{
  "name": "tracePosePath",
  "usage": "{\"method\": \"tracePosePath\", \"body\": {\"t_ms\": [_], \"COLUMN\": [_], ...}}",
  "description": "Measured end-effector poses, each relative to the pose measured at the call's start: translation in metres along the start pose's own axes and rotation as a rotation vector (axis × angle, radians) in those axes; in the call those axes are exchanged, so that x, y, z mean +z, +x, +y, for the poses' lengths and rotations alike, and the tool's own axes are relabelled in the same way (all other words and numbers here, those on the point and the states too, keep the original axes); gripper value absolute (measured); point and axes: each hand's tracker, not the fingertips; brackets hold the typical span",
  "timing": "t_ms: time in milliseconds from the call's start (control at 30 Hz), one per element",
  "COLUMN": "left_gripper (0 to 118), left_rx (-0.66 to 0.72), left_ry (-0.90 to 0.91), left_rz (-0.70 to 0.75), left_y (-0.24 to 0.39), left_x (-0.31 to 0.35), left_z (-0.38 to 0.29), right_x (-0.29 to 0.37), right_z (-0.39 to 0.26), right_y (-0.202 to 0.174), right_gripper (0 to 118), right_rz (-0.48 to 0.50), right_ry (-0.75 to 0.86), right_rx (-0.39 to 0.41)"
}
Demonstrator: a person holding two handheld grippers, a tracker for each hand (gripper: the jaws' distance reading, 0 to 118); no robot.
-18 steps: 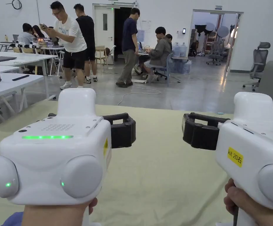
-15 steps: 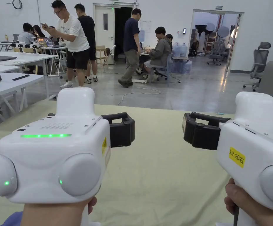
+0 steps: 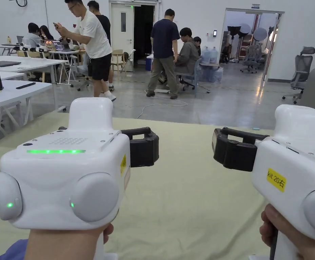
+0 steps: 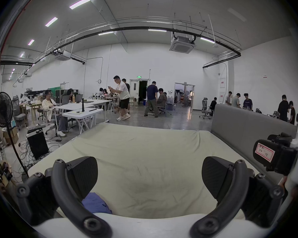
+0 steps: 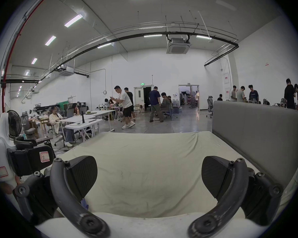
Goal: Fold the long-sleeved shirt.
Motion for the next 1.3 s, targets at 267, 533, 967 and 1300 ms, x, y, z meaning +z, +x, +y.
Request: {"method": "tracePosePath", "body": {"t_ms": [267, 533, 967, 1300], "left_gripper": [118, 118, 0, 0], "left_rx": [-0.004, -0.006, -0.006, 0.074], "left_ry": [0.002, -0.001, 0.01, 0.0], "left_rz": [0.001, 0.006, -0.119, -0.104], "left_y": [0.001, 0.0, 0.0, -0.037], "left_x": [0.0, -0.001, -0.003, 0.003], "left_z": [0.0, -0.001, -0.016, -0.009], "right_x": [-0.001, -0.002, -0.004, -0.024], "right_z": [-0.001, -0.003, -0.015, -0.016], "right_y": [0.0, -0.003, -0.012, -0.049], "right_gripper": [118, 118, 0, 0], "right_rz": [-0.005, -0.018, -0.02, 0.042], "right_ry": [-0.005, -0.002, 0.022, 0.022], "right_rx": [0.005, 0.011, 0.023, 0.035]}}
